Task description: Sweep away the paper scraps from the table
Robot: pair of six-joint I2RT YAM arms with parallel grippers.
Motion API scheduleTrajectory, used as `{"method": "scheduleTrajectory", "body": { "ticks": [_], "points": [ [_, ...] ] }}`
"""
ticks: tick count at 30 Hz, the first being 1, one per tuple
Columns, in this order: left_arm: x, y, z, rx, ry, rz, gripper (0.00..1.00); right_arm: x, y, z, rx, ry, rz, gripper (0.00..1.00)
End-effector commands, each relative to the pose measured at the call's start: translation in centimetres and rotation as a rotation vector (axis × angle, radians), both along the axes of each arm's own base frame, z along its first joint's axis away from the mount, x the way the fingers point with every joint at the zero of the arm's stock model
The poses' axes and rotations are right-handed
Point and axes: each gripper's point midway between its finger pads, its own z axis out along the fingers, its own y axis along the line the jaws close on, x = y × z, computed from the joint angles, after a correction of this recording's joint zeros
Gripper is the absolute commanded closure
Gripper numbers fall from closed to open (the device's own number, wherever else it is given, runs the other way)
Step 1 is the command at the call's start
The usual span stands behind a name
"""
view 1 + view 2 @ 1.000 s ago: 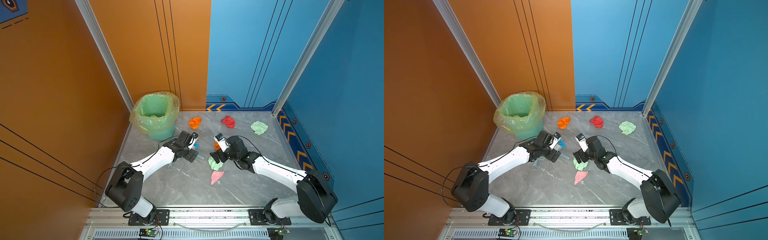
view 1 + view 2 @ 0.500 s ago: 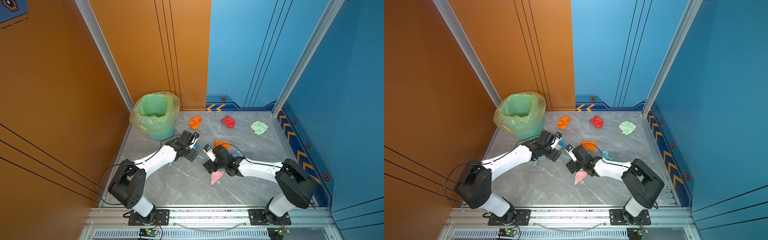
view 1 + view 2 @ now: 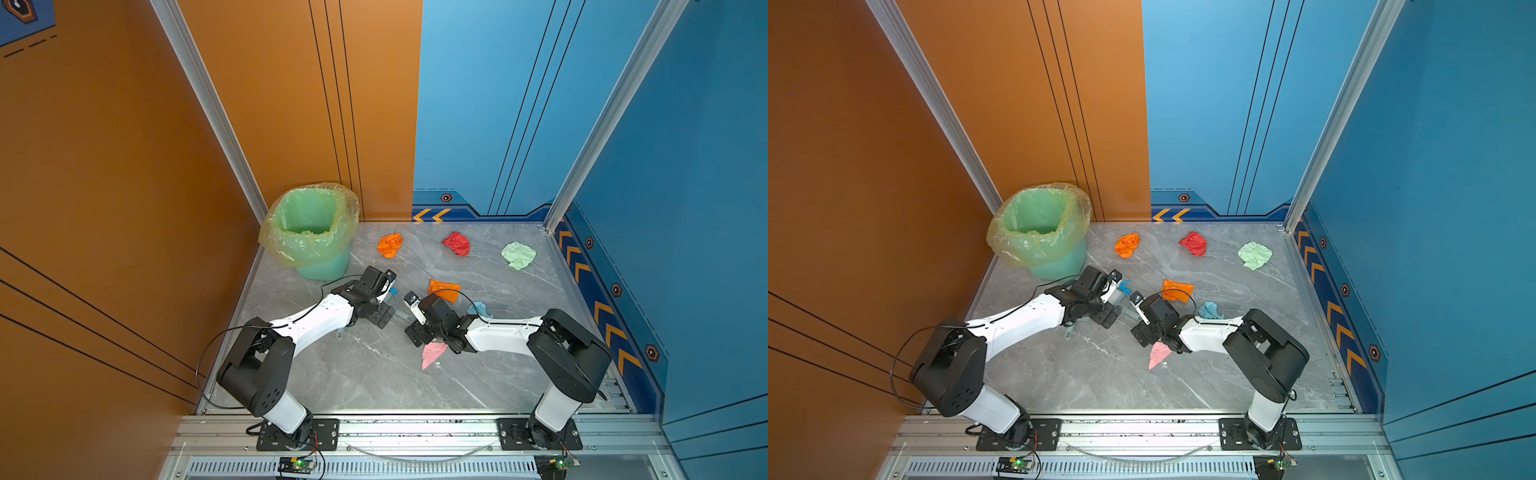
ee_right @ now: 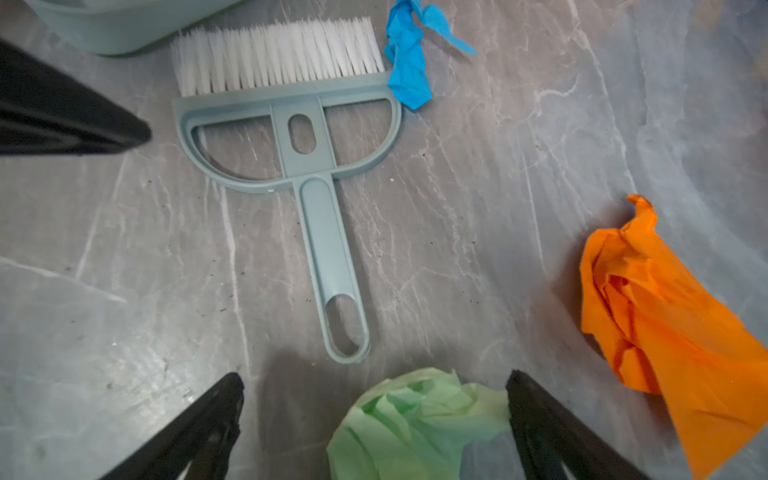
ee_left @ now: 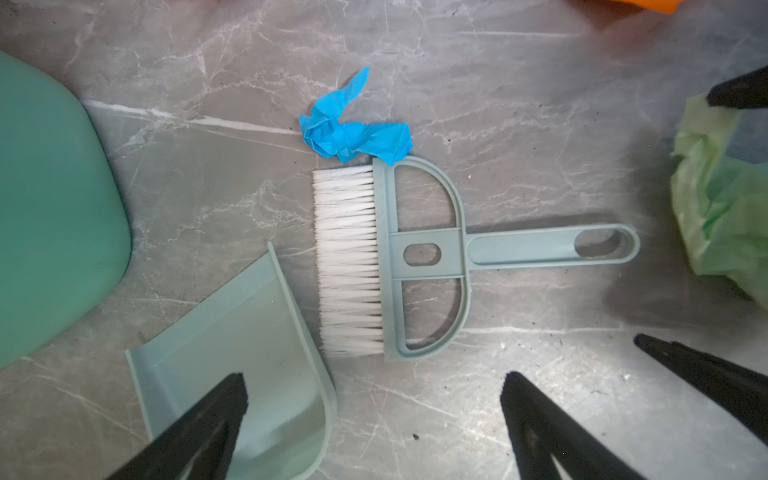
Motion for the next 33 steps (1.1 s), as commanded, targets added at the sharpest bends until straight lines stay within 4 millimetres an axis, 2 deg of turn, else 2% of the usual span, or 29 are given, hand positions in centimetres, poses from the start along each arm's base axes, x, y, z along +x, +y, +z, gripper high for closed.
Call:
{"method": "scheduleTrajectory", "body": {
  "ticks": [1, 11, 22, 25, 30, 31, 33],
  "points": [
    [-0.3, 0.2, -0.9, 0.023, 0.009, 0.010, 0.02, 1.8, -0.4, 1.1, -0.026, -0.084, -0.058, 0.00],
    [-0.5, 0.6, -1.7, 0.030, 0.025, 0.035, 0.02, 5.0, -2.5, 0.5, -0.105, -0.144, -0.156, 0.00],
    [-1.6, 1.0, -2.3, 0.031, 0.041, 0.055, 0.02, 8.0, -3.0, 0.8, -0.061, -0.175, -0.198, 0.00],
    [-1.4, 0.8, -1.9, 0.030, 0.031, 0.038, 0.02, 8.5, -2.8, 1.4, -0.053, -0.183, -0.185, 0.00],
    [-0.4, 0.0, -0.6, 0.034, 0.001, -0.012, 0.02, 8.1, -2.1, 3.1, -0.020, -0.195, -0.140, 0.00],
    [-0.2, -0.1, -0.4, 0.038, -0.006, -0.022, 0.02, 8.6, -3.1, 3.6, -0.008, -0.192, -0.160, 0.00],
    [0.2, -0.7, -0.1, 0.041, -0.009, -0.065, 0.02, 8.4, -3.2, 4.5, 0.026, -0.188, -0.153, 0.00]
  ]
}}
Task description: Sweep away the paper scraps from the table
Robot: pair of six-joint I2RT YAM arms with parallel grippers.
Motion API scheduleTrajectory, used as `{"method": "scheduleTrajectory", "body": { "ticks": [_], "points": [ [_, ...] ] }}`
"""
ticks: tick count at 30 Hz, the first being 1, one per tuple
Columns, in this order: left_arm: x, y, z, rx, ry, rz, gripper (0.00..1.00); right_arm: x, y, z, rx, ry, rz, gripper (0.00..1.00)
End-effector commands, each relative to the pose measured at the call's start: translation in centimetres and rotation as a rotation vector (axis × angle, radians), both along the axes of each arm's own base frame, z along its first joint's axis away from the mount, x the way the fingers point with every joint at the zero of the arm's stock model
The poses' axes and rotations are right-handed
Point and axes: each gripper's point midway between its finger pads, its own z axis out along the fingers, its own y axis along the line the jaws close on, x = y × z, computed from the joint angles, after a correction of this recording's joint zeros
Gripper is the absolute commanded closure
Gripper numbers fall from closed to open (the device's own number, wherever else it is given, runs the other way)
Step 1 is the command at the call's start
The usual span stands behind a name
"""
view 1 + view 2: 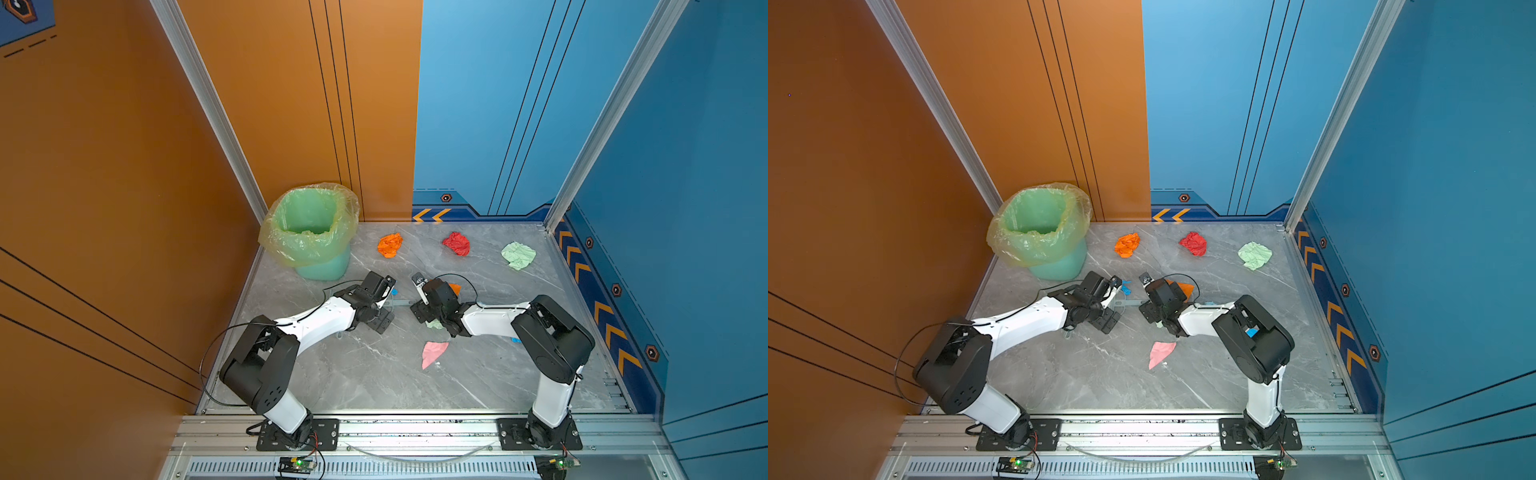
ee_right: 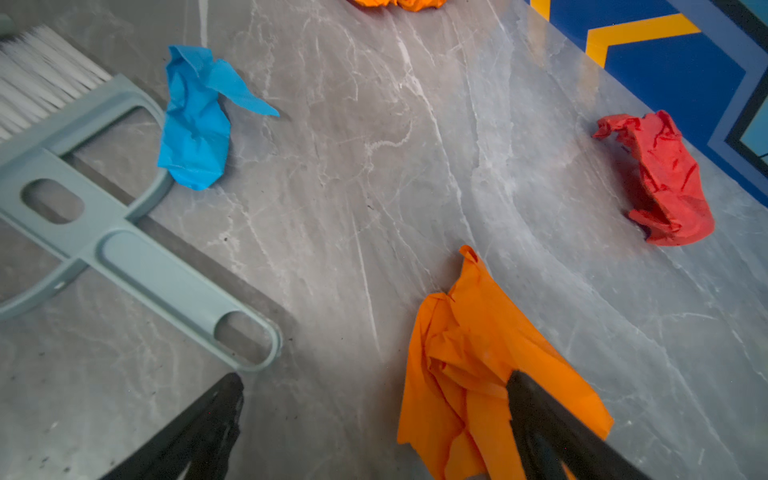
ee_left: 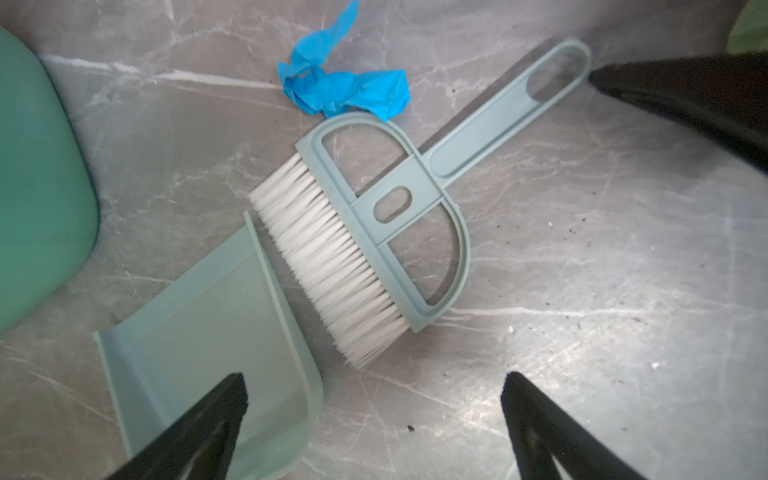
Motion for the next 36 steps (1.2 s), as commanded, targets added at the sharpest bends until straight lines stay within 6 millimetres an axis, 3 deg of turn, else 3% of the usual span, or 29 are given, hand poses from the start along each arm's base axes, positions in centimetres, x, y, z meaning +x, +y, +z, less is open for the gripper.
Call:
{"method": "scheduleTrajectory", "body": {
  "ticks": [1, 8, 18, 25, 36],
  "points": [
    [1.1, -1.1, 1.2, 0.022, -0.034, -0.087, 0.02, 0.2, 0.1, 3.7, 0.081, -0.032, 0.024, 0.00],
    [2.5, -2.8, 1.8, 0.078, -0.011, -0.264, 0.02, -1.6, 0.3, 6.6, 0.227, 0.056, 0.081, 0.00],
    [3.7, -3.3, 1.9, 0.046, 0.047, -0.386, 0.00, -3.1, -2.0, 7.0, 0.261, 0.160, 0.056, 0.00],
    [3.7, -3.4, 2.3, 0.030, 0.097, -0.470, 0.06, -3.1, -2.9, 7.4, 0.301, 0.167, 0.035, 0.00],
    [1.0, -3.9, 1.5, -0.012, 0.164, -0.680, 0.26, -3.2, -2.4, 7.9, 0.335, 0.172, 0.052, 0.00]
  ]
}}
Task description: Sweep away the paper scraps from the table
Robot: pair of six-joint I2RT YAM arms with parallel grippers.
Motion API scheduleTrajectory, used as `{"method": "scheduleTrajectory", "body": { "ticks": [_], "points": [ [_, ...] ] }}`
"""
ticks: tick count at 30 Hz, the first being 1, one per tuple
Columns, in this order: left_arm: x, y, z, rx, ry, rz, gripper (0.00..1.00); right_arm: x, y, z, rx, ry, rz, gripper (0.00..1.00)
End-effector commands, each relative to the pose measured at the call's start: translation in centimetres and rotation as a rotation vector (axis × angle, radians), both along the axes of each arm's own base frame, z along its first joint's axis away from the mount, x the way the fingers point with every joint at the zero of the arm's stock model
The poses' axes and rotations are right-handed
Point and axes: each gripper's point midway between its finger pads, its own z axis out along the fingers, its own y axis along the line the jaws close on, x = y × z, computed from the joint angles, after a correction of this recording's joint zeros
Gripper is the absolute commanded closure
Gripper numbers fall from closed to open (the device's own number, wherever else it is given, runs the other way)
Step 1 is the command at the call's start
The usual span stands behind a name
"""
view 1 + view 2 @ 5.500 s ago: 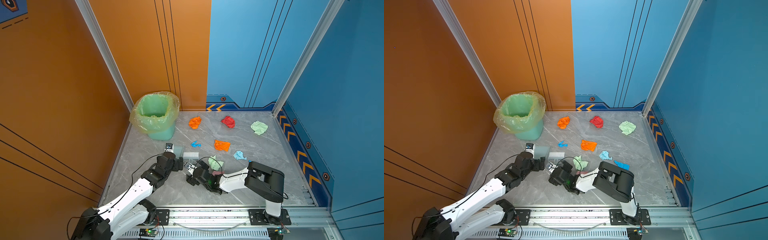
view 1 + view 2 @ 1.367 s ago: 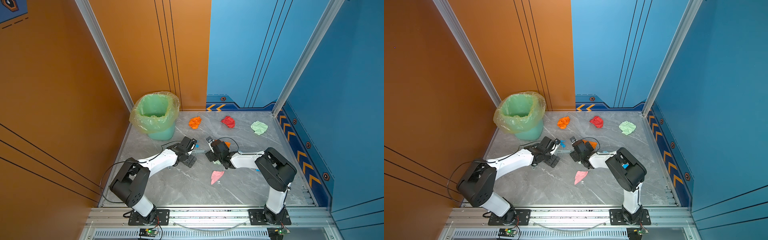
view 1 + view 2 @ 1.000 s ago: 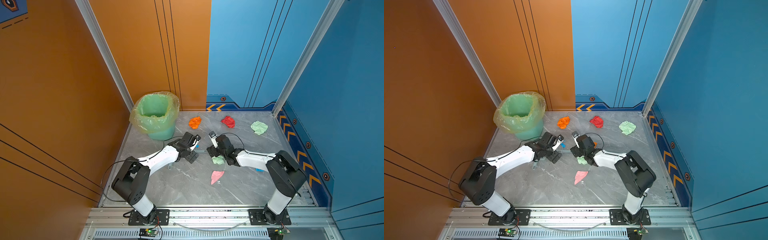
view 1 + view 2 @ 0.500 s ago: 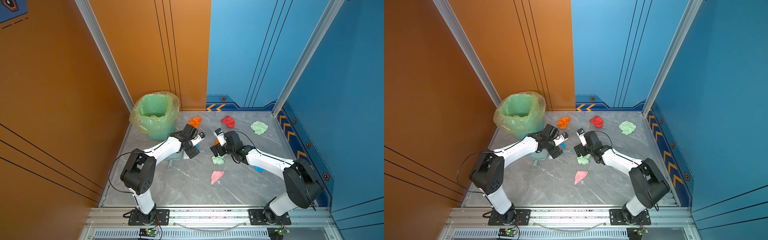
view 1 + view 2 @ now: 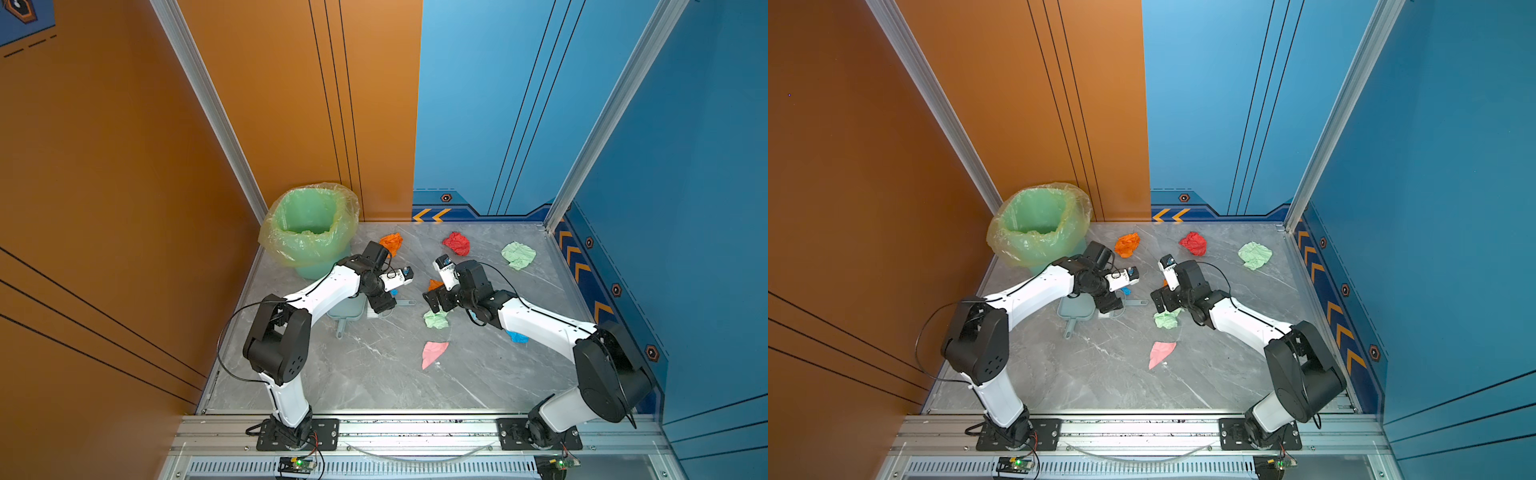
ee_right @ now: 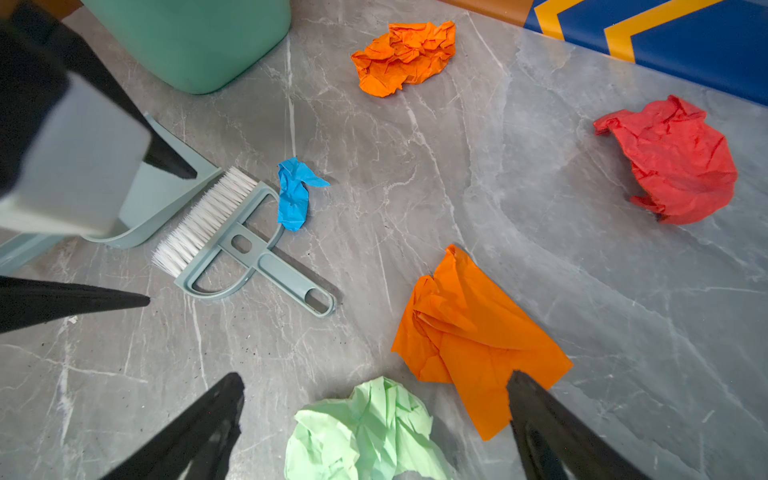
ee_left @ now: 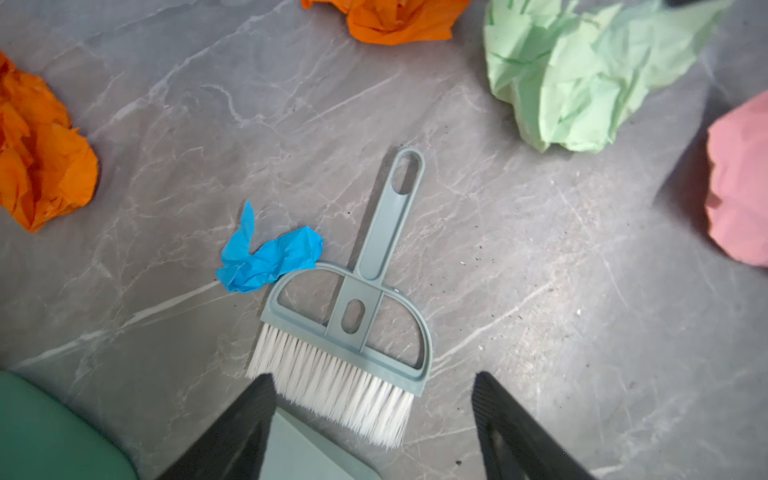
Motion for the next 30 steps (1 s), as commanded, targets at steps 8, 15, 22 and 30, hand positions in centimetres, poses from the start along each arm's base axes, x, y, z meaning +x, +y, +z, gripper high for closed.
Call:
{"method": "scheduleTrajectory", "body": {
  "ticks": [8, 15, 22, 30],
  "points": [
    [-2.2, 0.4, -1.6, 0.013, 0.102, -0.154, 0.38, -0.9, -0.2, 0.3, 0.022, 0.019, 0.006, 0.00],
    [-2.1, 1.4, -3.5, 0.095, 0.164, -0.154, 0.57, -1.1, -0.6, 0.2, 0.017, 0.017, 0.001, 0.00],
    [-1.8, 1.1, -3.8, 0.088, 0.169, -0.164, 0.57, -1.3, -0.6, -0.1, 0.018, 0.018, 0.001, 0.00],
    [-1.0, 0.6, -3.9, 0.087, 0.155, -0.198, 0.57, -1.3, -1.0, -0.2, 0.015, 0.018, -0.009, 0.00]
  ]
}}
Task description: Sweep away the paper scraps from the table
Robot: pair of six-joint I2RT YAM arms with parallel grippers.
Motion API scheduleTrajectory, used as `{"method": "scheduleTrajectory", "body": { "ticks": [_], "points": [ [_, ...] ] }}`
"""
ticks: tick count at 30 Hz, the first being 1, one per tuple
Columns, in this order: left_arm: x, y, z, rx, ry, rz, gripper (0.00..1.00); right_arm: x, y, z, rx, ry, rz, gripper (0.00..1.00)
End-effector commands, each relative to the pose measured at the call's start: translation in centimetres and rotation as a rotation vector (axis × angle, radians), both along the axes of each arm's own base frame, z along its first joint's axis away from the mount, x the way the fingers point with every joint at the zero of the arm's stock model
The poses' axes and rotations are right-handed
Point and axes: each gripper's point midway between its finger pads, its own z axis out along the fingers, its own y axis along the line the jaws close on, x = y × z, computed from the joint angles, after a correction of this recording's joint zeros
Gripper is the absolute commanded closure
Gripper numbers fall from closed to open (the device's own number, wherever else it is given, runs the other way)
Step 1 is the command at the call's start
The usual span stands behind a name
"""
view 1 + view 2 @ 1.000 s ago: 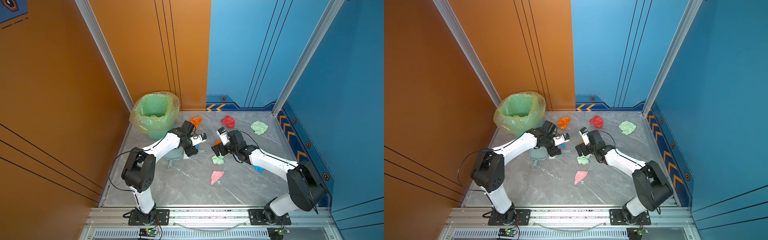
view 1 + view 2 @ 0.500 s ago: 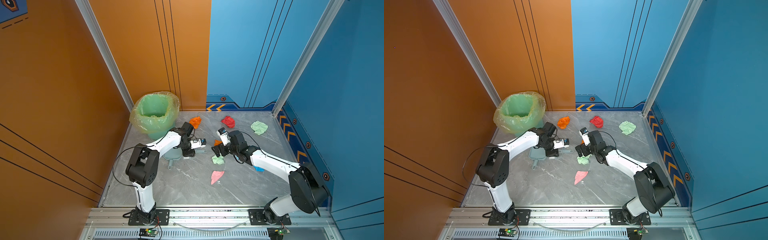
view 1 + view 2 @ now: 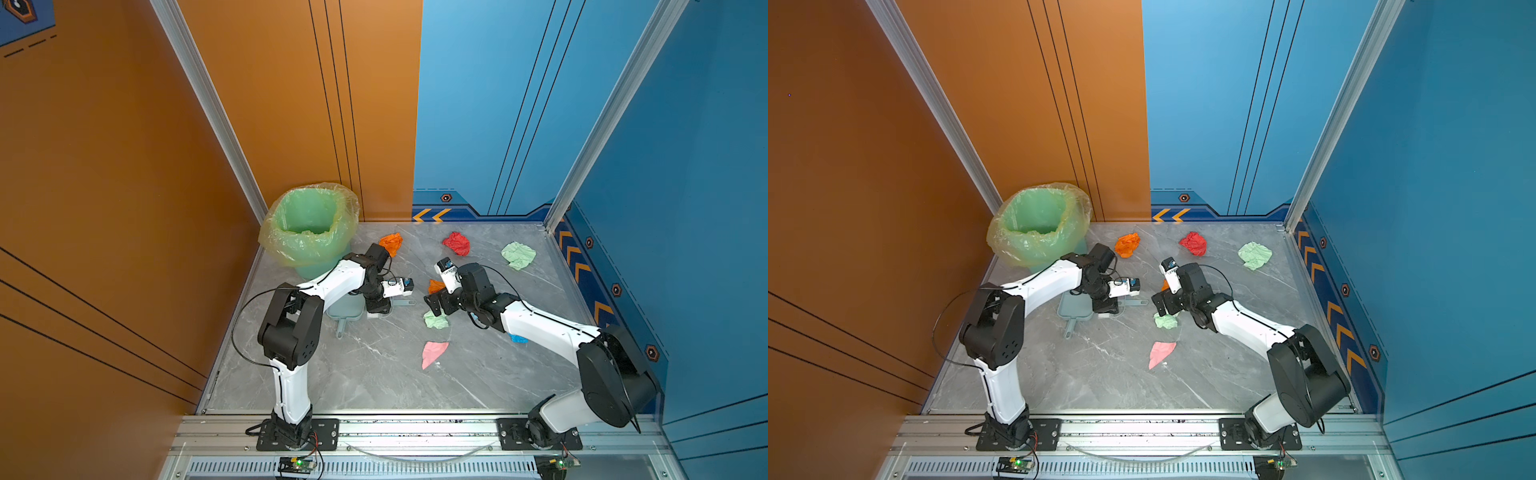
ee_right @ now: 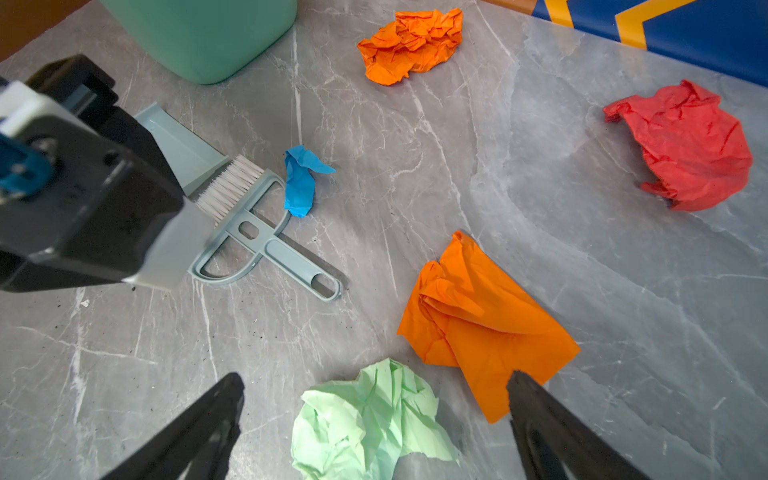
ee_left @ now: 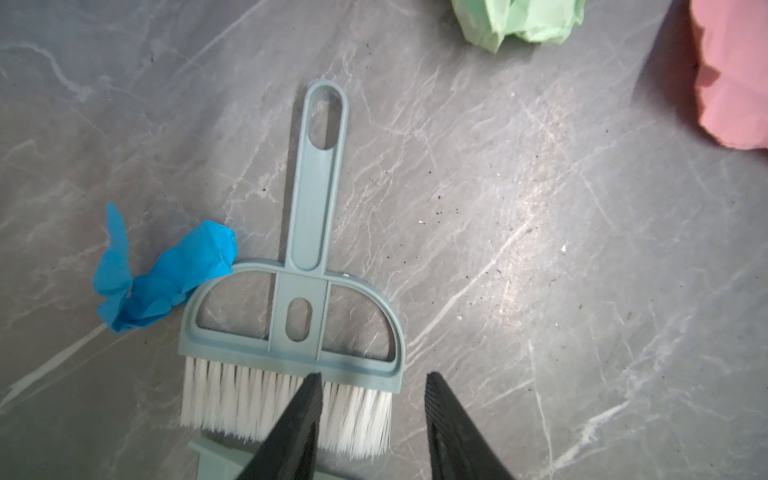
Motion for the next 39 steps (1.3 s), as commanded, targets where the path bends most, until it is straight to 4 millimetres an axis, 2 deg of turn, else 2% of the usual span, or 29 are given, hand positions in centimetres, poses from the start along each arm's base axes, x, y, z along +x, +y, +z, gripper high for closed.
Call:
{"method": "scheduleTrajectory", "body": {
  "ticks": [1, 3, 17, 39],
  "points": [
    [0.2, -0.1, -0.6, 0.006, 0.025, -0.031, 0.58, -0.3, -0.8, 0.2, 0.009, 0.003, -0.020, 0.00],
    [0.5, -0.1, -0.8, 0.014, 0.021, -0.032, 0.61, -0.4, -0.9, 0.3, 0.009, 0.003, -0.022, 0.00],
    [1.6, -0.4, -1.1, 0.034, -0.002, -0.052, 0.59, -0.9, -2.3, 0.3, 0.009, -0.005, -0.051, 0.00],
    [2.5, -0.1, -2.6, 0.095, 0.041, -0.080, 0.59, -0.8, -3.1, 0.8, 0.008, -0.012, -0.063, 0.00]
  ]
}}
